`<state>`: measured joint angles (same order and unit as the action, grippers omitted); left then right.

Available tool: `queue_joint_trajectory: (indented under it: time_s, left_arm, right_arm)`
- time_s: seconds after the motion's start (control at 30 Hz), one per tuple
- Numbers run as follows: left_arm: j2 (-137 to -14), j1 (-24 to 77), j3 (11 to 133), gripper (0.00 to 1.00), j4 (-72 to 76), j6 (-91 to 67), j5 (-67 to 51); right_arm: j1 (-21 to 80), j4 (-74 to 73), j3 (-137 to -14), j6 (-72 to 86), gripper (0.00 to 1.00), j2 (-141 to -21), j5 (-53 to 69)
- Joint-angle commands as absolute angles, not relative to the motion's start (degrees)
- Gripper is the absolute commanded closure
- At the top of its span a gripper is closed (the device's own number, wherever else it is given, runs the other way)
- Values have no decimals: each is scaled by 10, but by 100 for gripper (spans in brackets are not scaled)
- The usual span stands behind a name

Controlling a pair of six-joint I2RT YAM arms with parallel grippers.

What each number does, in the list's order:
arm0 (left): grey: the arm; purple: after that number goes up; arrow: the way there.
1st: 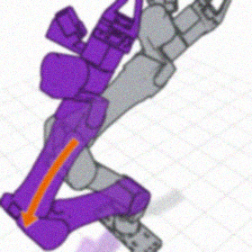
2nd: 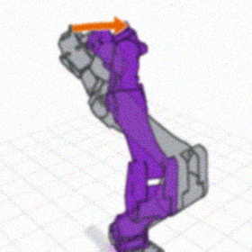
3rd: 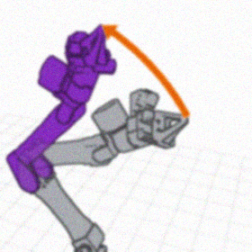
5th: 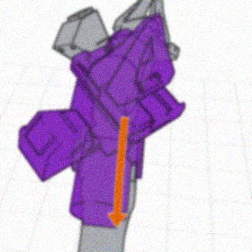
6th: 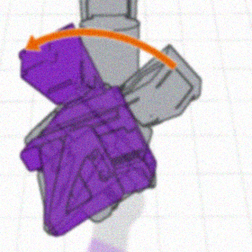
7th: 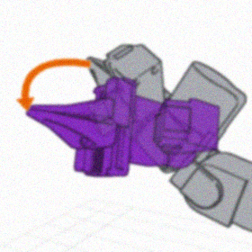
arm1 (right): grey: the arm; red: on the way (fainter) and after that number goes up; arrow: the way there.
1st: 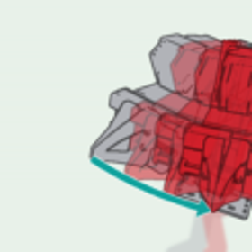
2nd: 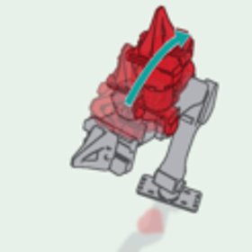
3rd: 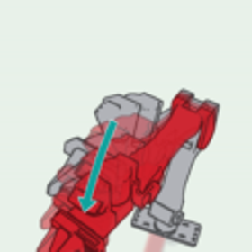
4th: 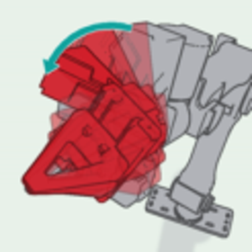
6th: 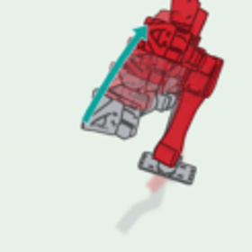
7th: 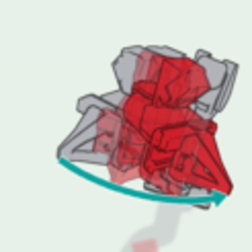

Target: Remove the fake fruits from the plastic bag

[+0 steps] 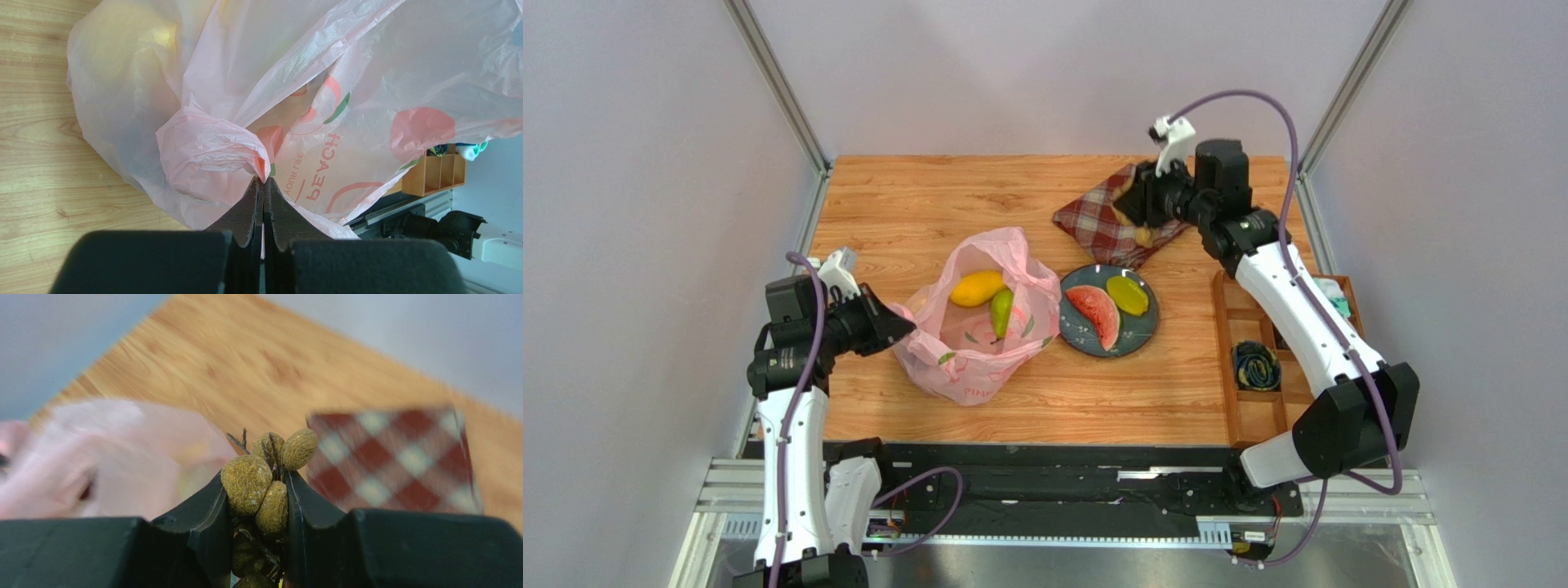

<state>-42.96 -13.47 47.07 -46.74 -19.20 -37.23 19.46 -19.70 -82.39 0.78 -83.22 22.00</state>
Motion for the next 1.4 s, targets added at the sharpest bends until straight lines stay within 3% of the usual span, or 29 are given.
queue_joint_trajectory:
  time_s: [0.0, 0.2, 0.5, 0.9, 1.37]
  left_arm:
    - [-428, -135, 468, 100, -445, -198, -376]
    - [-431, -136, 468, 100, -445, -198, -374]
    - [-427, -137, 468, 100, -445, -199, -371]
    - [-430, -137, 469, 100, -448, -199, -370]
    - [-428, -140, 469, 100, -448, -199, -367]
  right_arm:
    - [163, -228, -702, 50, 100, -803, 148]
    - [157, -207, -592, 113, 100, -797, 148]
    - [159, -172, -548, 108, 100, -809, 180]
    - [204, -170, -629, 29, 100, -807, 149]
    - [294, -91, -748, -83, 100, -971, 120]
